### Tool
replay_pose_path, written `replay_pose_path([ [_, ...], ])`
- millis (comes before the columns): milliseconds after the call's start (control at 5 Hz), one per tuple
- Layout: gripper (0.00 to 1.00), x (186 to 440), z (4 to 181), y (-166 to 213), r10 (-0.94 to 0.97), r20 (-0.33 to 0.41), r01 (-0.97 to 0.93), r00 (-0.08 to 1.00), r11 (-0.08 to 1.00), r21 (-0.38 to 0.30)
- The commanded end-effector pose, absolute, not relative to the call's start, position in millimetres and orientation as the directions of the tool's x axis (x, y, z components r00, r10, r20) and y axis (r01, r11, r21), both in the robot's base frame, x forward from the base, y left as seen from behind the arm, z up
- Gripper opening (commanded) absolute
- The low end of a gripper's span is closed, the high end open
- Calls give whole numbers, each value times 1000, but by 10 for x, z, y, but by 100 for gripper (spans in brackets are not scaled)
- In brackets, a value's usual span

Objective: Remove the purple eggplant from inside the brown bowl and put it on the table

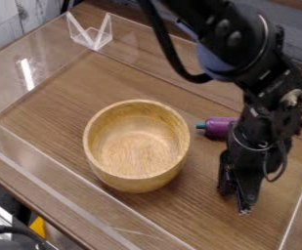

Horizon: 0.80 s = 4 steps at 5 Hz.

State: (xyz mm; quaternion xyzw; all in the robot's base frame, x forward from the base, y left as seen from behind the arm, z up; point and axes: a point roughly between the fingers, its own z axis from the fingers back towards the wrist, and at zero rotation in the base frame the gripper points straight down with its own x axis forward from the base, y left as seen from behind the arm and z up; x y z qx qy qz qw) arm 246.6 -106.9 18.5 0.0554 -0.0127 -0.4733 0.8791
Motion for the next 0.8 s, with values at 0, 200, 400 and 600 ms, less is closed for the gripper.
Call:
replay_pose_path([
  [0,100,2476,246,-1088,-834,-14,829,552,546,118],
  [200,100,2466,253,-1090,-832,-16,828,554,549,116],
  [400,0,2460,252,-1088,-828,-18,824,561,555,114],
  [600,100,2452,254,-1082,-823,-19,819,568,563,111],
])
